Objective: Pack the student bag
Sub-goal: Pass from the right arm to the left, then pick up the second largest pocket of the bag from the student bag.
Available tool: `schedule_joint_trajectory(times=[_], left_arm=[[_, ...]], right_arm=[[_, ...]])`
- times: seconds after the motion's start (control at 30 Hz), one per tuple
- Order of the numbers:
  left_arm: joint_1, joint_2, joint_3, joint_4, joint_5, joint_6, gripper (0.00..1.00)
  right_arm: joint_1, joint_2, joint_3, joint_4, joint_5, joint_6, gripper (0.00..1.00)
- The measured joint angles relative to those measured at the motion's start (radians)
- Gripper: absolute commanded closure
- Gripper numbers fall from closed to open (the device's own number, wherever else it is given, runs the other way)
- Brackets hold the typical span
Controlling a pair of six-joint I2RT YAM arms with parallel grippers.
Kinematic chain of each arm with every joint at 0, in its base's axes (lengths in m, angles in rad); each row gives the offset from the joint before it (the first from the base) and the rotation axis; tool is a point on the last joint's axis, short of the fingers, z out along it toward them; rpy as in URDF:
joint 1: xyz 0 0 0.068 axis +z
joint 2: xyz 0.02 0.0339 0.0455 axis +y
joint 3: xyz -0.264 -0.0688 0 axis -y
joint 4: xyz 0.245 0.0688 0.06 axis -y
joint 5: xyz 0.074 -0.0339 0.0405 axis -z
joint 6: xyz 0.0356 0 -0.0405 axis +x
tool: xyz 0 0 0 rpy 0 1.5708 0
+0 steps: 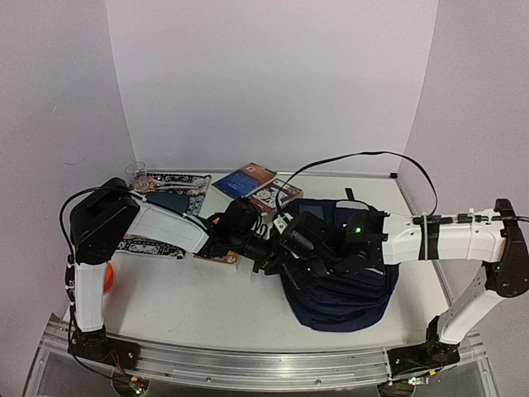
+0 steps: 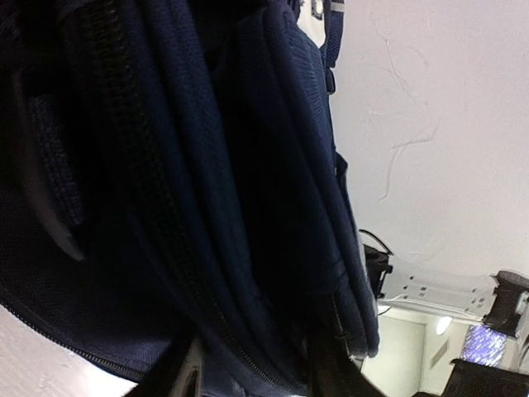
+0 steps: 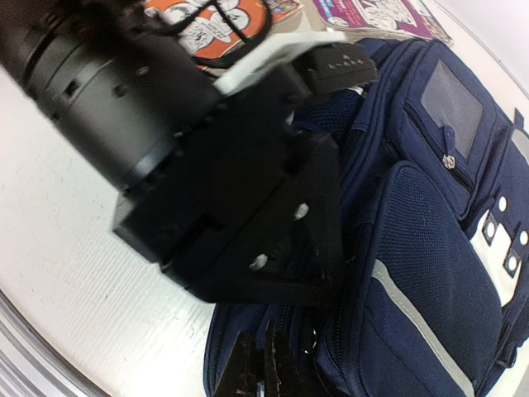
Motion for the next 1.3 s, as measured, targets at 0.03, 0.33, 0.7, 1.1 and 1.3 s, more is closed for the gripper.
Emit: schedule_joint_trajectory(times=[0.03, 0.33, 0.7, 1.1, 1.3], left_arm=[[0.0, 0.006, 0.009, -0.003, 0.006, -0.002, 0.8], [0.024, 0.026, 0.05, -0.03, 0.057, -0.002, 1.0], [0.131, 0.059, 0.135, -0.074, 0.126, 0.024, 1.0], [0.127, 0.059, 0.118, -0.074, 0.097, 0.033, 1.0], [0.106, 0.058, 0.108, -0.071, 0.054, 0.025, 1.0]], right_arm=[[0.0, 0.0, 0.0, 0.001, -0.006, -0.015, 1.0], [-0.002, -0.085, -0.062, 0.016, -0.135, -0.148, 1.0], [0.024, -0.149, -0.082, -0.066, -0.35, -0.181, 1.0], [0.026, -0.175, -0.065, -0.103, -0.17, 0.286, 0.61], [0.026, -0.165, -0.072, -0.047, -0.12, 0.584, 0.58]])
